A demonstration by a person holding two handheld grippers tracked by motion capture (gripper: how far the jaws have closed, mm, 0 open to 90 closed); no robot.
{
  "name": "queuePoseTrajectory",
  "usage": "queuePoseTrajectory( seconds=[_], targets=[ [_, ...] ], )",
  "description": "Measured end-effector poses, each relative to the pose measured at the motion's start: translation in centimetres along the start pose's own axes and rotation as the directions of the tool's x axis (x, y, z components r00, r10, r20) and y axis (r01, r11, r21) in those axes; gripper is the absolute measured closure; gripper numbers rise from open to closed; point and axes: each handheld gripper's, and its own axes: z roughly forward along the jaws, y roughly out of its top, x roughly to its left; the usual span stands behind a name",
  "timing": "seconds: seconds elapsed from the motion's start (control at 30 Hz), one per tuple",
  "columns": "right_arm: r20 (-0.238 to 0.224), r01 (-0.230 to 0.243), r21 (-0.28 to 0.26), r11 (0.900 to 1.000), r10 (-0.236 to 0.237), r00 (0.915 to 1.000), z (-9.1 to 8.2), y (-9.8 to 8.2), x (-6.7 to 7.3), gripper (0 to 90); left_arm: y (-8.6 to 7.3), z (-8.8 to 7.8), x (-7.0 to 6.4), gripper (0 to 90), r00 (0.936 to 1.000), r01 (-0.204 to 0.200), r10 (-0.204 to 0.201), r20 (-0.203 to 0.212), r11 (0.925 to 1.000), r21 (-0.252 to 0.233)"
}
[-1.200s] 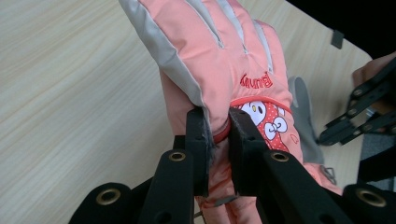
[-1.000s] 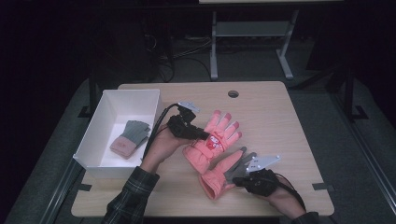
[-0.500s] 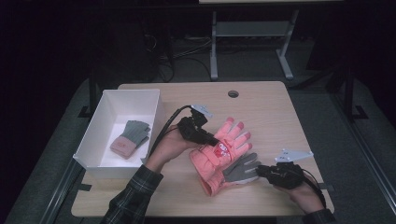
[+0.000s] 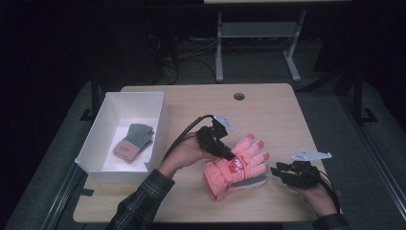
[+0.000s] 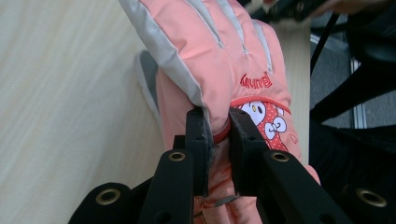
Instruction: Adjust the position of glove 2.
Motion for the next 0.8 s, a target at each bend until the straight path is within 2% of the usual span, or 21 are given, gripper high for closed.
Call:
queuePoseTrajectory(
  seconds=[0.1, 0.2, 0.43, 0.53, 0.57, 0.67, 0.7, 0.77, 0.8],
  targets=[
    [0.010, -0.014, -0.004, 1.000, 0.014, 0.9998, -0.1, 0.0, -0.1, 62.3, -0.1, 0.8, 0.1, 78.9, 1.0000, 0.000, 0.000, -0.001, 0.9998, 0.020],
    [0.025, -0.017, -0.013, 1.000, 0.017, 0.9996, -0.2, 0.0, -0.3, 59.7, -0.5, 2.0, 0.6, 78.8, 0.9995, 0.019, -0.019, 0.024, 0.9994, 0.028],
    [0.030, -0.028, -0.024, 0.999, 0.029, 0.9991, -0.4, 0.0, -0.3, 61.8, -0.9, 3.3, 1.1, 75.9, 0.9980, 0.022, -0.024, 0.058, 0.9991, 0.035],
    [0.017, -0.024, -0.051, 0.998, 0.025, 0.9995, -0.9, 0.3, -0.2, 75.8, -1.0, 3.4, 1.1, 67.7, 0.9986, 0.016, -0.018, 0.050, 0.9995, 0.027],
    [0.017, -0.024, -0.051, 0.998, 0.025, 0.9995, -0.9, 0.3, -0.2, 75.8, -1.1, 3.4, 1.0, 67.7, 0.9989, 0.016, -0.017, 0.045, 0.9997, 0.018],
    [0.000, -0.010, -0.078, 0.997, 0.010, 0.9999, -1.5, 0.6, 0.3, 88.0, -1.2, 2.7, 0.9, 52.2, 0.9994, 0.017, -0.017, 0.030, 0.9998, -0.013],
    [-0.026, -0.010, -0.088, 0.996, 0.007, 0.9996, -1.7, 0.8, 0.7, 90.0, -1.2, 2.1, 0.9, 43.8, 0.9998, 0.017, -0.017, 0.008, 0.9991, -0.040],
    [-0.039, -0.003, -0.091, 0.996, -0.001, 0.9993, -1.8, 0.8, 1.0, 90.0, -1.3, 1.6, 0.9, 38.2, 0.9999, 0.014, -0.014, 0.002, 0.9983, -0.056],
    [-0.049, 0.002, -0.092, 0.996, -0.006, 0.9988, -1.8, 0.9, 1.3, 90.0, -1.4, 1.0, 0.9, 38.2, 0.9999, 0.014, -0.015, -0.001, 0.9970, -0.077]
  ],
)
